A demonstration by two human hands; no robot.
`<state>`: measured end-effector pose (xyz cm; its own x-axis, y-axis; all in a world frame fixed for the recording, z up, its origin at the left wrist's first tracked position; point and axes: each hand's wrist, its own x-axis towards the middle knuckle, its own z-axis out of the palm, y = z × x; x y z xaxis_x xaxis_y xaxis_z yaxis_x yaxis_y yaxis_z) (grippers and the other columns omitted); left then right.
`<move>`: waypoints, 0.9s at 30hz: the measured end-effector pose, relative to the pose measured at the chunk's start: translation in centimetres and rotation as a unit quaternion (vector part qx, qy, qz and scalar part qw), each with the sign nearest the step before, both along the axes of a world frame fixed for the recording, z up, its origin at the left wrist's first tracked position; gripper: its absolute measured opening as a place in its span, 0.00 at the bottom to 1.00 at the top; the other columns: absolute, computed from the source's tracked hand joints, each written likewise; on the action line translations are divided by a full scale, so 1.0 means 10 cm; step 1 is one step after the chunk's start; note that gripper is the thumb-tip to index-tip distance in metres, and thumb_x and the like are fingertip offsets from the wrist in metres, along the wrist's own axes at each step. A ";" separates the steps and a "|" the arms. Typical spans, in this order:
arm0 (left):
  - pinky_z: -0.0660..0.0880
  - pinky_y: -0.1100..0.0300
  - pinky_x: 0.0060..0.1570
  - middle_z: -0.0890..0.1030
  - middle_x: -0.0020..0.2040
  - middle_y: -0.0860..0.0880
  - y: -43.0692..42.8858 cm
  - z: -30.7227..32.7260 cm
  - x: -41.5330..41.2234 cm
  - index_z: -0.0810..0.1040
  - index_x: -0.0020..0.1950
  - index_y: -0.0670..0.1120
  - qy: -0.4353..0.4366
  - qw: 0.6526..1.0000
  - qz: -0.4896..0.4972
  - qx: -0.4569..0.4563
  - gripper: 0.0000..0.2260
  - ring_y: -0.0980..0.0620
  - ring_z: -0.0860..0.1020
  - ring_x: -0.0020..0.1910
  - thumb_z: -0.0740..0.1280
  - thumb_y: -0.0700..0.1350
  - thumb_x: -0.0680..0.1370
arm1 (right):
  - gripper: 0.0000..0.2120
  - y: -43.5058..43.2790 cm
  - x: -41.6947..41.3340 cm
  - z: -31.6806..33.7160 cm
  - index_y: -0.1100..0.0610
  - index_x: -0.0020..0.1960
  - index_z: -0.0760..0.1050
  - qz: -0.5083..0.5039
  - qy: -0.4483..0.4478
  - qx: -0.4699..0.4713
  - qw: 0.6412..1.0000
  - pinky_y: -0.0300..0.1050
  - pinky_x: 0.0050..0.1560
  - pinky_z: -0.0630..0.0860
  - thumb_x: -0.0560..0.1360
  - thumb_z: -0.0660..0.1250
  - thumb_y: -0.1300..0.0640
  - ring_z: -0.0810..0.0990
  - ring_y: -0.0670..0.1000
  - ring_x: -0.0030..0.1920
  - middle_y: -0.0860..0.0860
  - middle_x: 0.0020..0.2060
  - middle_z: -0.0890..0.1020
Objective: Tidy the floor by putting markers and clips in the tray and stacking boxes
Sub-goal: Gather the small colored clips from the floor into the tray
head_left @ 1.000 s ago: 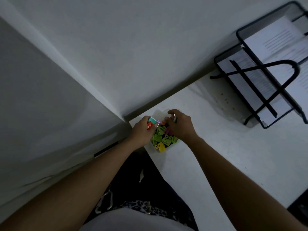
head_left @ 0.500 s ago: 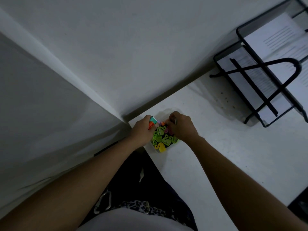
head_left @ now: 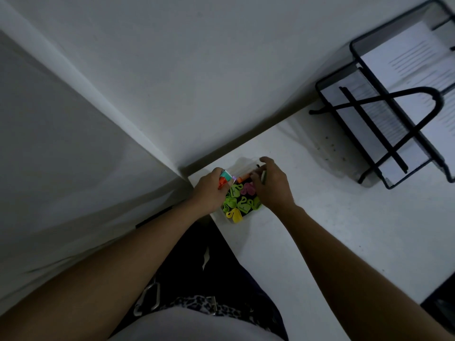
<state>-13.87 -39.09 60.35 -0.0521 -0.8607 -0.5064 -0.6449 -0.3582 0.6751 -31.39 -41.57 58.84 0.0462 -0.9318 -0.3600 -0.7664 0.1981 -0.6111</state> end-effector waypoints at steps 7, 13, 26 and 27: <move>0.65 0.65 0.29 0.75 0.43 0.48 0.01 -0.02 0.00 0.70 0.58 0.44 0.001 1.000 0.002 -0.006 0.12 0.58 0.73 0.35 0.62 0.50 0.80 | 0.16 0.02 -0.06 0.00 0.58 0.61 0.73 0.015 -0.050 -0.041 0.998 0.36 0.49 0.71 0.75 0.69 0.55 0.75 0.48 0.51 0.54 0.57 0.77; 0.69 0.61 0.33 0.75 0.45 0.47 0.01 -0.02 -0.01 0.70 0.58 0.44 0.010 1.000 0.009 -0.002 0.13 0.50 0.75 0.41 0.62 0.51 0.79 | 0.13 -0.02 -0.12 0.01 0.56 0.49 0.75 -0.056 -0.035 -0.067 0.996 0.30 0.39 0.66 0.75 0.68 0.46 0.73 0.47 0.46 0.49 0.50 0.75; 0.65 0.64 0.29 0.76 0.45 0.46 0.03 -0.05 -0.09 0.70 0.59 0.44 0.014 1.000 -0.008 -0.001 0.13 0.50 0.76 0.40 0.62 0.51 0.79 | 0.10 0.10 -0.32 0.01 0.56 0.58 0.76 0.054 0.001 -0.112 0.992 0.45 0.47 0.73 0.77 0.65 0.57 0.75 0.52 0.51 0.53 0.51 0.80; 0.65 0.63 0.29 0.76 0.44 0.46 0.04 -0.05 -0.09 0.70 0.59 0.44 0.015 1.000 -0.009 0.000 0.13 0.50 0.76 0.40 0.62 0.51 0.79 | 0.10 0.11 -0.32 0.00 0.56 0.57 0.77 0.058 0.020 -0.127 0.990 0.44 0.46 0.72 0.76 0.65 0.58 0.74 0.52 0.51 0.53 0.51 0.80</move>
